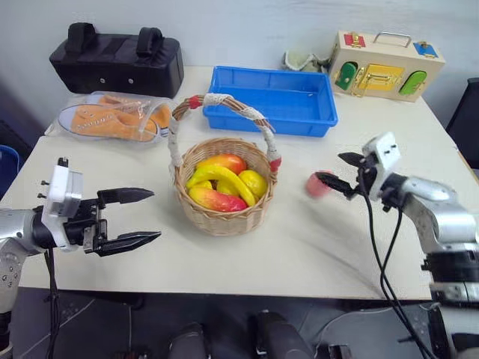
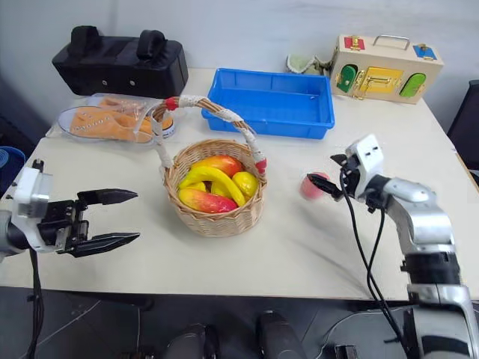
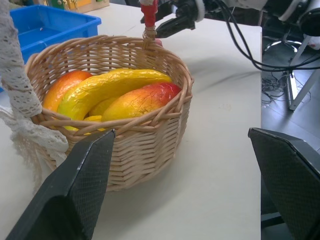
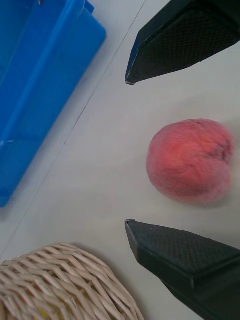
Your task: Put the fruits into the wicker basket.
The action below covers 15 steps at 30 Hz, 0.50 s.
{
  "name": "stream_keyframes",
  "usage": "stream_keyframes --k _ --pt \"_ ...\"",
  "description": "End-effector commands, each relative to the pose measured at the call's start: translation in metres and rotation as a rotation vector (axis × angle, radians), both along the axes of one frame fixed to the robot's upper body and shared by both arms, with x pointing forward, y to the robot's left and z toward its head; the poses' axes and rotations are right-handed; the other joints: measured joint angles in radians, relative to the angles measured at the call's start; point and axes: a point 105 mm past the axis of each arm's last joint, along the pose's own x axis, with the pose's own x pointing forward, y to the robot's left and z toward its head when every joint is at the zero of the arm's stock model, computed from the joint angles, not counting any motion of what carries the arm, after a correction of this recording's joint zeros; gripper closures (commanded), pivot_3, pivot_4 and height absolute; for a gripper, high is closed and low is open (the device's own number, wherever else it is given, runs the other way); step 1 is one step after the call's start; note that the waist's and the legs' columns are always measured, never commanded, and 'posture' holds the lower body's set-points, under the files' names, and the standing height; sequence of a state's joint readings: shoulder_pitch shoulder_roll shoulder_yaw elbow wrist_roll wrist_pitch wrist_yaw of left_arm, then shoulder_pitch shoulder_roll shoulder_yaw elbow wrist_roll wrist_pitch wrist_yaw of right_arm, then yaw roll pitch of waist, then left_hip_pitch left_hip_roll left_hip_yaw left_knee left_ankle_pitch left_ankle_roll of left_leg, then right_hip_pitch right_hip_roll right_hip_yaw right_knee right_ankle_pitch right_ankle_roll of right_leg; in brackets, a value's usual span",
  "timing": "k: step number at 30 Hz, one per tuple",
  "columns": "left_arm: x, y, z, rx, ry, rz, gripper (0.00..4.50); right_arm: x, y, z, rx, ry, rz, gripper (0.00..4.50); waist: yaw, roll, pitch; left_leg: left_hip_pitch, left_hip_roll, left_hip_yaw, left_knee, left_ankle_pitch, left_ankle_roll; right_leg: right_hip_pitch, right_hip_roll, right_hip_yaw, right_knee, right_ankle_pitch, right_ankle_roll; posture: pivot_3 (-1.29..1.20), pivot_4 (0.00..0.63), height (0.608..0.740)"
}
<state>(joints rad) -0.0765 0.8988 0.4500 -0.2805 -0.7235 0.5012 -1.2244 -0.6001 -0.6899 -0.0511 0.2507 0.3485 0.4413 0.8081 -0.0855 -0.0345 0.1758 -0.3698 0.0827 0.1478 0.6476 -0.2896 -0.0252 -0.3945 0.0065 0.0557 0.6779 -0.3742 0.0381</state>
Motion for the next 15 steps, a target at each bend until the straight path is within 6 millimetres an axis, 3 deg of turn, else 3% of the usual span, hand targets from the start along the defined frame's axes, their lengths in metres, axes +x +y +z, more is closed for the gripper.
stream_keyframes --k 1,6,9,11,13,15 --pt "-0.003 -0.008 0.007 0.011 -0.045 -0.021 0.02 0.01 0.004 -0.014 0.014 0.128 -0.01 0.0 0.0 0.0 0.0 -0.001 0.0 0.0 0.0 0.0 0.0 0.0 0.0 0.0 -0.001 0.0 0.0 0.0 0.15 0.74" --pt "-0.008 -0.006 0.0 0.023 -0.034 -0.001 0.02 0.016 -0.003 -0.033 -0.036 0.193 -0.019 0.0 -0.001 0.0 0.0 -0.002 0.0 0.001 0.0 -0.001 0.001 0.0 0.0 0.001 -0.004 0.0 0.001 0.0 0.15 0.74" --pt "-0.008 -0.004 0.0 0.027 -0.037 0.007 0.0 0.016 -0.002 -0.033 -0.022 0.199 0.01 0.58 -0.001 0.001 0.001 -0.002 0.0 0.001 0.0 -0.001 0.001 0.0 0.0 0.001 -0.004 0.0 0.001 0.0 0.15 0.74" --pt "-0.008 -0.004 0.001 0.026 -0.04 0.01 0.0 0.014 -0.002 -0.031 -0.022 0.193 0.034 1.22 -0.001 0.001 0.001 -0.001 0.0 0.001 0.001 -0.001 0.001 0.0 0.0 0.001 -0.003 0.0 0.001 0.0 0.15 0.74" --pt "-0.007 -0.005 0.002 0.025 -0.047 0.009 0.0 0.003 0.005 -0.015 0.026 0.136 0.148 1.76 -0.004 0.001 0.001 -0.001 0.0 0.001 0.001 -0.001 0.001 0.001 0.0 0.001 -0.002 0.0 0.001 0.0 0.15 0.74" --pt "-0.006 -0.005 0.002 0.022 -0.054 0.007 0.0 -0.005 0.004 0.001 0.037 0.049 0.203 1.93 -0.002 0.002 0.001 -0.001 0.0 0.001 0.001 -0.001 0.001 0.001 0.0 0.001 -0.001 0.0 0.001 0.0 0.15 0.74"
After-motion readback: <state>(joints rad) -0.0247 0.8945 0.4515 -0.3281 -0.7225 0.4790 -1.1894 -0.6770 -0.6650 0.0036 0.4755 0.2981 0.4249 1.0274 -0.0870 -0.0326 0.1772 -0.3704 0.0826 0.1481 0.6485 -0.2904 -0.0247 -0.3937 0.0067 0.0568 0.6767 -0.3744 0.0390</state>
